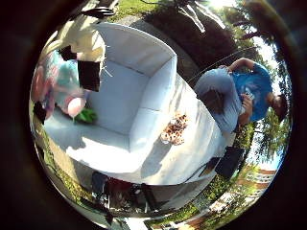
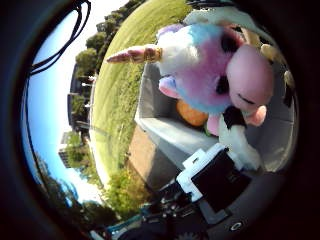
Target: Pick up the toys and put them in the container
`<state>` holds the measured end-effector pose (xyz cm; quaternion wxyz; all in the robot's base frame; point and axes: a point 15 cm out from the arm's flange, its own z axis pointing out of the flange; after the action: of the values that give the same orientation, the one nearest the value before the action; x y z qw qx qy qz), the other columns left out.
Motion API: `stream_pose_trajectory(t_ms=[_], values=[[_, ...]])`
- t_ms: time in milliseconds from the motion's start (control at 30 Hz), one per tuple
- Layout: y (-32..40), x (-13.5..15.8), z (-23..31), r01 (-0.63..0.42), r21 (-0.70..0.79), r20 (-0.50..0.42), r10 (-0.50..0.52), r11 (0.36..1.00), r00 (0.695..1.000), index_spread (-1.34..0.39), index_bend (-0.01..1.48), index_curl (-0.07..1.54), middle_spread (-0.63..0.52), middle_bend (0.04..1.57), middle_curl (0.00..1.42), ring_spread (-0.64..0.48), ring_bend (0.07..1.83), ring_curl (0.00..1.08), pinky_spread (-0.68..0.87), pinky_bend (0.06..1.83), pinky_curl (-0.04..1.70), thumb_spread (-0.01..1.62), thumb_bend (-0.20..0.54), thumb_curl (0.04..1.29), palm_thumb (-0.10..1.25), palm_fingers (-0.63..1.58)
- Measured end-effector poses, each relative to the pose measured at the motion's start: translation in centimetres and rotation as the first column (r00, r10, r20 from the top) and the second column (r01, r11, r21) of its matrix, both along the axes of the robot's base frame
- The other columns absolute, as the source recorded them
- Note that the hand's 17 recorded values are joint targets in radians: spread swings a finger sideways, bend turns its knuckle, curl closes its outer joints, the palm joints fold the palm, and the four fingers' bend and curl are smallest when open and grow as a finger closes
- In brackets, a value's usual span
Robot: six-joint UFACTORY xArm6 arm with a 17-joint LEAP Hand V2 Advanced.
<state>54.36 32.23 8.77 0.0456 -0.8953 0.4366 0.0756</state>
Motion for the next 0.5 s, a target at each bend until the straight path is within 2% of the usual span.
stream_pose_trajectory(t_ms=[100,200,367,500], values=[[-1.0,-0.9,-0.2,-0.058,-0.011,-0.04,0.058,0.998,0.998,-0.46,0.56,0.07,0.02,0.19,0.57,0.25,0.71,0.4,0.44,1.1,0.61,1.08,-0.034,0.56,0.76,-0.14],[-2.8,0.1,0.4,-0.043,-0.005,-0.034,0.043,0.999,0.999,-0.46,0.46,0.08,0.07,0.15,0.51,0.28,0.64,0.36,0.46,1.03,0.57,1.08,-0.033,0.54,0.75,-0.12],[-8.4,1.9,4.8,0.039,0.004,-0.037,-0.039,0.999,0.999,-0.44,0.36,0.12,0.11,0.15,0.44,0.29,0.58,0.33,0.49,0.94,0.51,1.08,-0.035,0.51,0.74,-0.07],[-15.0,3.7,7.9,0.139,0.007,-0.027,-0.139,0.99,0.99,-0.31,0.24,0.13,0.15,0.22,0.42,0.29,0.56,0.32,0.49,0.83,0.45,1.09,-0.034,0.49,0.72,-0.02]])
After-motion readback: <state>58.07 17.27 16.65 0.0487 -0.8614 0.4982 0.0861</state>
